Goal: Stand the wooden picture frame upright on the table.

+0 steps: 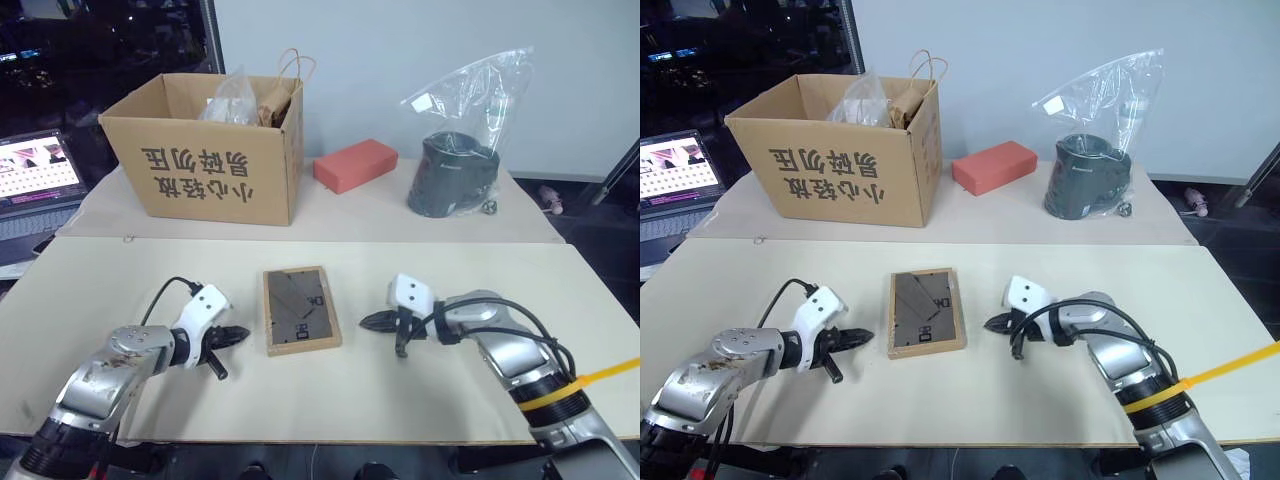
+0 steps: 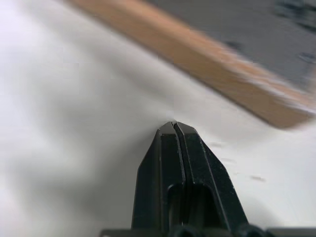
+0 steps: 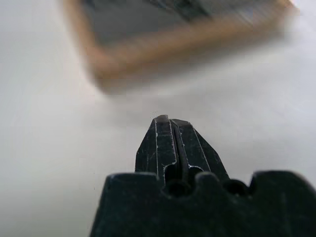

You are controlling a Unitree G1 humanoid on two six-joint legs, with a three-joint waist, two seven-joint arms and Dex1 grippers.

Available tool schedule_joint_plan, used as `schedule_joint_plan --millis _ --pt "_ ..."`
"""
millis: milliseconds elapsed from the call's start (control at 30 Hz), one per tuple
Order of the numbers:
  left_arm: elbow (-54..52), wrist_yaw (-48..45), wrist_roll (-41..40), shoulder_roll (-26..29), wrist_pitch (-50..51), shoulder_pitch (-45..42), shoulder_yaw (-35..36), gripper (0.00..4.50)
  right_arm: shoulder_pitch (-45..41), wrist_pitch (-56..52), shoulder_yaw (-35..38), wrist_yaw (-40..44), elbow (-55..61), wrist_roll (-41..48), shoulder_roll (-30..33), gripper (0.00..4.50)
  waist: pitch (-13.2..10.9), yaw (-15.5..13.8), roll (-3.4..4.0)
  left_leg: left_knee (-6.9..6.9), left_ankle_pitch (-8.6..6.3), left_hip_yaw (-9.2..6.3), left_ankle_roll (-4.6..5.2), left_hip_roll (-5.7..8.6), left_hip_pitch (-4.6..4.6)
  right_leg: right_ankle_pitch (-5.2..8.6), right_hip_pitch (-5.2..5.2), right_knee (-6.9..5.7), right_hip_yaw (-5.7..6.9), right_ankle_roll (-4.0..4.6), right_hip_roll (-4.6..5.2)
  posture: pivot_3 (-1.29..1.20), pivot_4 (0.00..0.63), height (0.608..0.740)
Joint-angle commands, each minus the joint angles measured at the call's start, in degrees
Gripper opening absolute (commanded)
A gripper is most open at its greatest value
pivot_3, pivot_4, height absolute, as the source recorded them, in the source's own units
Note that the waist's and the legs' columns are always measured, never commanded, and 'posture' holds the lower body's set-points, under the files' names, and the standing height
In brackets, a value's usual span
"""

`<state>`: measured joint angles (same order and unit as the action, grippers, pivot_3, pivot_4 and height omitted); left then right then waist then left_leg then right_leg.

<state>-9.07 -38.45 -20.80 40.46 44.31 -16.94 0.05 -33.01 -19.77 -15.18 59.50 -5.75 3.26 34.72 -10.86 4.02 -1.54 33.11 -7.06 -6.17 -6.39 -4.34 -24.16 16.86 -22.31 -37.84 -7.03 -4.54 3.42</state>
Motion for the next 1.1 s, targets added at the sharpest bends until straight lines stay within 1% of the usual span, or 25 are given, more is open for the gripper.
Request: schedule_joint_plan --millis 33,100,267,367,433,533,633,733,800,900,967,1100 --pt "3.5 3.7 0.5 -5.6 -0.2 -3.6 -0.4 0.05 -2.6 4.8 -1.2 0.4 -4.5 -1.1 -2.1 0.0 0.0 0.0 0.0 0.0 0.0 0.0 0.0 0.0 -0.03 -0.01 0.01 0.01 0.0 0.0 0.0 0.0 0.15 0.74" --pt "4.3 4.0 1.5 -7.9 -0.2 -5.3 -2.4 0.05 -3.9 6.3 -2.0 0.6 -7.3 -1.6 -3.9 0.0 0.0 -0.1 0.0 0.0 0.0 0.0 0.0 0.01 -0.1 -0.01 0.0 0.04 0.01 -0.01 0.01 0.0 0.15 0.74" --pt "3.1 2.7 2.0 -10.2 0.9 -5.2 -5.7 0.05 -4.8 7.4 -3.3 0.8 -8.8 -1.7 -8.1 0.0 0.0 -0.2 0.0 -0.01 0.0 -0.01 -0.01 0.02 -0.08 -0.16 0.04 0.01 0.02 0.24 0.02 0.0 0.15 0.74" --pt "0.7 1.3 1.3 -10.4 2.2 -4.1 -7.3 0.05 -2.1 4.6 -4.4 3.3 -3.2 -0.1 -8.2 0.0 0.0 -0.2 0.0 -0.01 0.0 -0.02 -0.01 0.02 -0.09 -0.16 0.05 0.03 0.02 0.25 0.02 0.0 0.15 0.74" --pt "-0.7 0.6 0.8 -10.5 3.1 -3.3 -7.8 0.05 0.7 2.1 -5.4 5.2 2.4 0.9 -6.9 0.0 0.0 -0.4 0.01 -0.03 0.0 -0.02 -0.01 0.02 -0.09 -0.15 0.05 0.03 0.03 0.24 0.03 0.0 0.15 0.74" --pt "-1.5 0.0 1.0 -10.3 3.5 -2.5 -7.9 0.05 3.0 -1.2 -5.4 5.8 7.6 1.5 -5.5 0.0 0.0 -0.5 0.01 -0.06 -0.01 -0.02 -0.01 0.02 -0.09 -0.12 0.07 0.04 0.04 0.21 0.03 0.0 0.15 0.74" --pt "-2.6 -0.7 1.0 -9.6 4.1 -1.5 -7.9 0.05 3.5 -3.0 -4.5 4.5 9.1 1.1 -5.0 0.0 0.0 -0.3 0.01 -0.04 -0.01 -0.01 -0.02 0.02 -0.06 0.03 0.07 0.03 0.04 -0.04 0.03 0.0 0.15 0.74" --pt "-4.8 -1.1 -0.2 -8.4 6.1 0.3 -6.5 0.05 2.9 -2.5 -3.3 3.2 6.8 -0.2 -4.0 0.0 0.1 -0.3 0.0 -0.02 -0.01 -0.01 -0.02 0.02 -0.04 0.04 0.08 0.01 0.03 -0.06 0.02 0.0 0.15 0.74" --pt "-6.7 -2.6 -1.3 -6.0 7.4 2.3 -5.2 0.05 2.0 -1.1 -2.5 2.1 3.8 -1.3 -3.0 0.0 0.1 -0.1 -0.01 -0.02 -0.01 -0.01 -0.02 0.02 -0.04 0.04 0.08 0.01 0.03 -0.06 0.02 0.0 0.15 0.74" --pt "-10.3 -6.4 -4.3 -0.8 9.2 7.0 -2.3 0.05 -0.5 1.3 -1.0 0.9 -1.8 -2.0 -1.6 0.0 0.1 0.1 0.0 -0.03 -0.01 -0.01 -0.02 0.01 -0.02 0.04 0.08 -0.01 0.02 -0.05 0.02 0.0 0.15 0.74" --pt "-11.5 -7.4 -5.7 0.9 9.6 8.7 -1.6 0.05 -1.8 2.7 -1.4 0.6 -4.6 -2.1 -1.8 0.0 0.1 0.0 0.01 -0.05 -0.01 -0.01 -0.02 0.01 0.0 0.04 0.08 -0.02 0.01 -0.04 0.03 0.0 0.15 0.74" --pt "-11.2 -5.8 -5.4 0.0 8.5 8.4 -2.7 0.05 -3.6 3.5 -2.9 1.3 -5.9 -2.2 -3.9 0.0 0.1 0.0 -0.01 -0.04 -0.01 0.0 -0.02 0.01 0.0 0.05 0.09 0.03 0.02 -0.04 0.03 0.0 0.15 0.74"
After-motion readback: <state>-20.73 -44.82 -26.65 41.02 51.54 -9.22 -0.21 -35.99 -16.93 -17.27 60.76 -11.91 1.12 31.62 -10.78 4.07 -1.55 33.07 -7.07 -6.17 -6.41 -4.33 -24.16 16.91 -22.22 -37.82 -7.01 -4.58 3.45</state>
